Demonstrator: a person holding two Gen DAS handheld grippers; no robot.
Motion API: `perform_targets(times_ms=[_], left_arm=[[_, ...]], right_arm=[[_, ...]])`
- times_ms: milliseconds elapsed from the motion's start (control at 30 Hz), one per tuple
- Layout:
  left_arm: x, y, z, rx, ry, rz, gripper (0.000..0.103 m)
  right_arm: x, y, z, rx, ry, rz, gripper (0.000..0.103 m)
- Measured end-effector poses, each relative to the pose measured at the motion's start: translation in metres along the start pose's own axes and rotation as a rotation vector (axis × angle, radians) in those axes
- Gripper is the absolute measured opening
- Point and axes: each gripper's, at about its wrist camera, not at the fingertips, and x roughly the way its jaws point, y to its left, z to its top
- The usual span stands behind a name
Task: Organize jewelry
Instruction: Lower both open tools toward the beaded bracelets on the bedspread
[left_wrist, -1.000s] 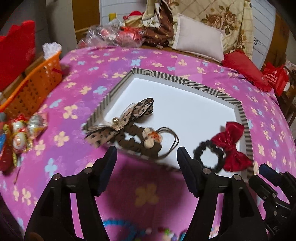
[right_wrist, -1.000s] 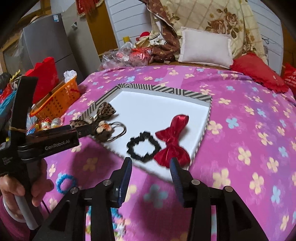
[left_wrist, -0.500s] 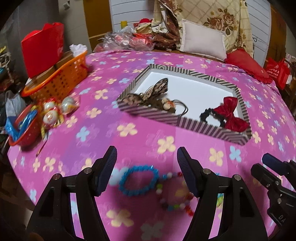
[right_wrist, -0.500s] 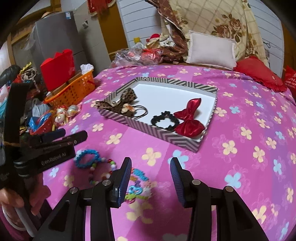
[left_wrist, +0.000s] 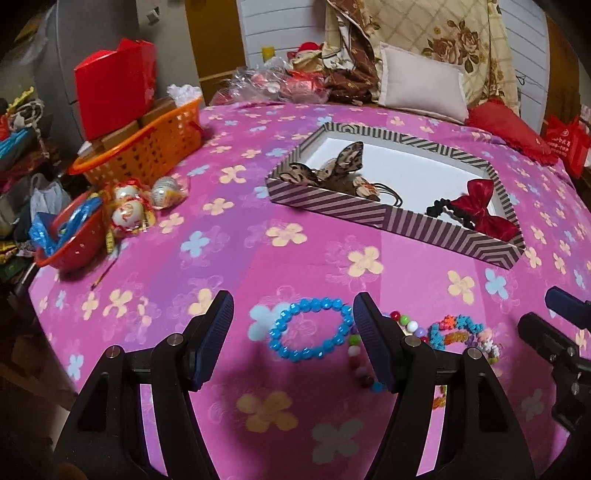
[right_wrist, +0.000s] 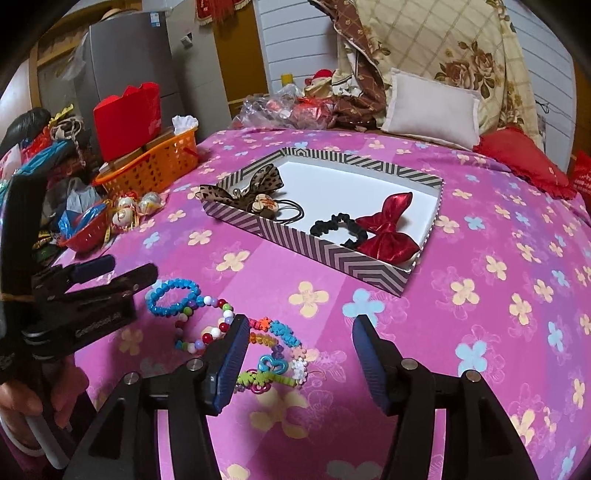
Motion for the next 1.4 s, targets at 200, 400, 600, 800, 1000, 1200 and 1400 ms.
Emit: perform_targets(times_ms=[200,400,600,800,1000,1200,1400], left_arm=[[-0.016,0.016,-0.019,-0.036,0.024,0.001,0.068],[-0.029,0.034,-0.027,-0.072,0.046,-0.010,0.067],[-0.034,0.032,-0.035,-0.070,0.077,-0.038,0.068],[-0.019,0.027,-0.039,-0.100,0.124,-0.077,0.068],[-0.003,0.030,-0.041,-0.111,0.142,-0.076,0.067],[0.012,0.057,-0.036,-0.173,0.155,-0.043,0.067],[0.025,0.071,-0.037,-0.220,0.180,-0.033,0.067]], right_arm=[[-0.011,0.001,-0.001,-0.019,-0.013,0.006,0.058],[-0.018,-0.001,0.000,0.003,-0.020,0.033,0.058],[-0.015,-0.003,-0.007,-0.016,0.019,0.032,0.058],[-0.001,-0.001,-0.019,-0.051,0.083,0.037,0.058],[0.016,0.001,-0.027,-0.067,0.132,0.003,0.057],[0.028,-0.007,-0.027,-0.048,0.150,-0.036,0.057],[0.044,-0.007,-0.028,-0.064,0.172,-0.041,0.056]])
